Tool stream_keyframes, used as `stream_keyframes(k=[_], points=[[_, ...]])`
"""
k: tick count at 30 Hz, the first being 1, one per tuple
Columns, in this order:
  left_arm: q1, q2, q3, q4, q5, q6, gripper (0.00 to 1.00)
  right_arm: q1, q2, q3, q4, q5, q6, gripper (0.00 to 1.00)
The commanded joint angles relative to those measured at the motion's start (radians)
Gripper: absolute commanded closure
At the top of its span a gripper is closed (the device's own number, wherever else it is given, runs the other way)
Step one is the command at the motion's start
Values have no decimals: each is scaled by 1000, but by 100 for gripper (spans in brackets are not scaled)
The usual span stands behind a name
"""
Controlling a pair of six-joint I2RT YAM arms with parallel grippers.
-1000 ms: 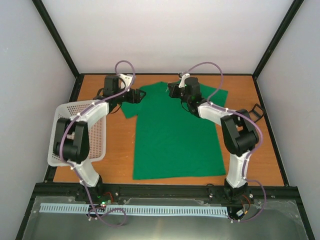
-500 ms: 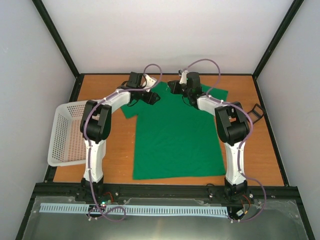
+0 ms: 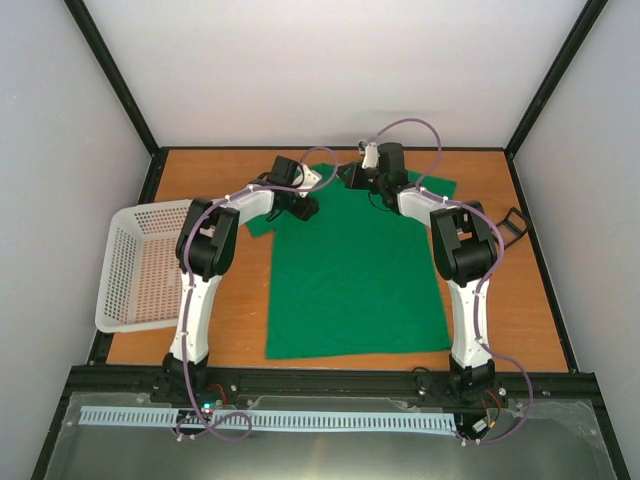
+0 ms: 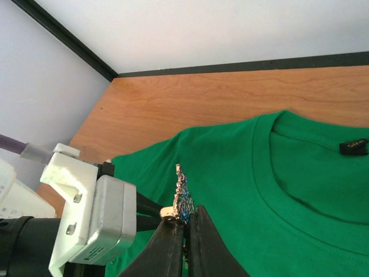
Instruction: Pin the brooch onto the clothing
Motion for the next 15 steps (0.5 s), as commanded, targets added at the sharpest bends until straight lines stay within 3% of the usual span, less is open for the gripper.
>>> stream_keyframes(k=[1, 6, 15], points=[[-6, 13, 60, 0, -27, 36, 36, 2, 28, 32, -10, -31, -2, 97], [-6, 63, 126, -61, -29, 19, 36, 2, 51, 51, -13, -46, 12, 97], [-6, 81, 113, -87, -3, 35, 43, 3, 74, 73, -14, -49, 31, 97]])
